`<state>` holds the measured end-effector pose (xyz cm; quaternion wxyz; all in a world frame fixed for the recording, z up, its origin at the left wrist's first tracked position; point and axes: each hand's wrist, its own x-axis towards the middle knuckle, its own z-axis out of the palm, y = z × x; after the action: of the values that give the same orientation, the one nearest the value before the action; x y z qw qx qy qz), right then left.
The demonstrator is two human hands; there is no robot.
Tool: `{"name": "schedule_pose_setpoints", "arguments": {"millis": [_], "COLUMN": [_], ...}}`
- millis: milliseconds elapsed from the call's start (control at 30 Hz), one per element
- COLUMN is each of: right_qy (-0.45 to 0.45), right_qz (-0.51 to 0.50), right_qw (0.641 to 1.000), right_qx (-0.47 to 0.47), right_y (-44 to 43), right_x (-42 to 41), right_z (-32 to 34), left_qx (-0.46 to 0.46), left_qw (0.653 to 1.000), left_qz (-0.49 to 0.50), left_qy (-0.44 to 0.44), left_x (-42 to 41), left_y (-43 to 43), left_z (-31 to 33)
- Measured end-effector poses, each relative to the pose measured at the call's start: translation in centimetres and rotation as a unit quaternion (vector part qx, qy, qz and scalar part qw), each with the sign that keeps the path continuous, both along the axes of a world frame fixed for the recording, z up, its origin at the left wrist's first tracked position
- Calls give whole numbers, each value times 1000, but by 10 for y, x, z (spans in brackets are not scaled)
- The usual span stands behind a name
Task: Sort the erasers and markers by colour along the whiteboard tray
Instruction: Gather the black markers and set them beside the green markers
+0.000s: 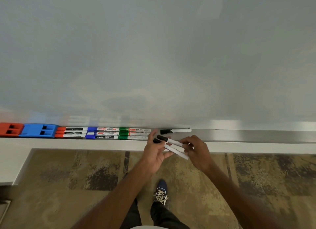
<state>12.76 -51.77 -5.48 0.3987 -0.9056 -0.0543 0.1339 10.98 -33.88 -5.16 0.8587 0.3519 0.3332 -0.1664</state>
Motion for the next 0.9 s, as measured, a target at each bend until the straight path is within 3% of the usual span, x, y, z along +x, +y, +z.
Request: {"name": "schedule_pose_setpoints", "arguments": {"millis": [267,367,467,567,733,900], "right_qy": [1,-37,-138,-218,-188,-190], "right_qz": [50,51,36,91,175,177], "right_qw": [999,998,986,946,906,890], "right_qx": [19,19,-87,-221,-337,-375], "right_y": [12,11,6,0,0,7], "right_x": [-2,6,18,30,37,40], "right_z": [-4,-5,-11,-20,-33,-35], "left_qx": [77,92,91,93,96,88], "left_qw": [997,996,996,996,995,996], "left_qz": [-11,-4,-1,0,5,12], "left_qy": [-4,2,4,3,0,-5], "left_x": [0,0,-2,-3,-6,-9], "left_y": [9,14,19,23,27,31], "left_z": [-7,-8,-8,-8,-8,-8]}}
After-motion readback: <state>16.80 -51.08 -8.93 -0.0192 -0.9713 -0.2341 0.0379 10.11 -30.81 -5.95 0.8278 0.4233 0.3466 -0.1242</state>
